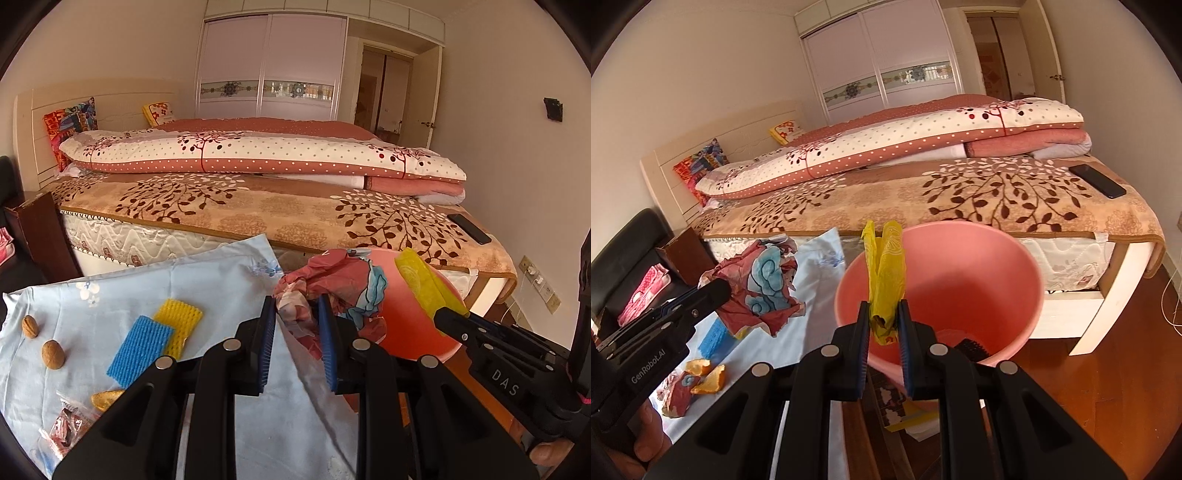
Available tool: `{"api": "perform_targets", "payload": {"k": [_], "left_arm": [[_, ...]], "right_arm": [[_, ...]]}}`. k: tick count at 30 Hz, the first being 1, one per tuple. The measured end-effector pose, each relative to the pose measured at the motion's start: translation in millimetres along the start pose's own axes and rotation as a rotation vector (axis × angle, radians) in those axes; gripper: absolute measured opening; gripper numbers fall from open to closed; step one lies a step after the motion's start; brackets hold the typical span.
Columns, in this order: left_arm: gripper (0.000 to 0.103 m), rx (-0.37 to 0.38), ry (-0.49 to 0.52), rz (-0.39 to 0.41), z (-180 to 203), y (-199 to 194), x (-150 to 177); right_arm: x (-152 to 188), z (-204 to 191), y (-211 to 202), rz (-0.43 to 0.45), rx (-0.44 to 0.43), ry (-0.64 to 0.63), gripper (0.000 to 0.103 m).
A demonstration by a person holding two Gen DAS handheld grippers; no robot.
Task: Collect trash
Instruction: 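Carry the pink wrapper and yellow bag over the pink bucket and open both tools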
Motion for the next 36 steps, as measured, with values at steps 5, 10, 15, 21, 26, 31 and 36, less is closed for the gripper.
{"api": "perform_targets", "payload": {"k": [5, 10, 15, 21, 26, 31, 36], "left_arm": [[0.023, 0.015, 0.022, -0.008, 15, 13, 1], [0.023, 0.030, 0.037, -0.012, 28, 24, 0], [0.023, 0.039, 0.053, -0.023, 39, 37, -1], [0.023, 0.049, 0.078, -0.047, 51, 54, 0], [0.023, 0.053, 0.090, -0.063, 59, 68, 2], [0.023, 0.058, 0.088, -0.091, 64, 83, 3], [0.023, 0.064, 0.087, -0.120, 67, 95, 3]], "right_arm": [[-3, 13, 5, -0.003, 0.034, 0.012, 0.014], [-4, 21, 10, -0.009, 0.069, 0.019, 0.014], [-5, 28, 15, -0.010, 0.097, 0.018, 0.014], [-4, 38, 26, -0.028, 0.124, 0.026, 0.014], [-5, 47, 36, -0.050, 0.146, 0.028, 0.014], [-6, 55, 47, -0.075, 0.163, 0.037, 0.014], [-6, 61, 58, -0.100, 0.171, 0.044, 0.014]]}}
Point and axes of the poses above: each gripper's, at about its wrist camera, not at the fingertips, and y roughly the way its jaws point, z to its right, x to its underside, the point moved 2 cm from there along y, roughly the way its jaws point, and after that the axes turned 3 degrees about -y, right-handed, at the moved point
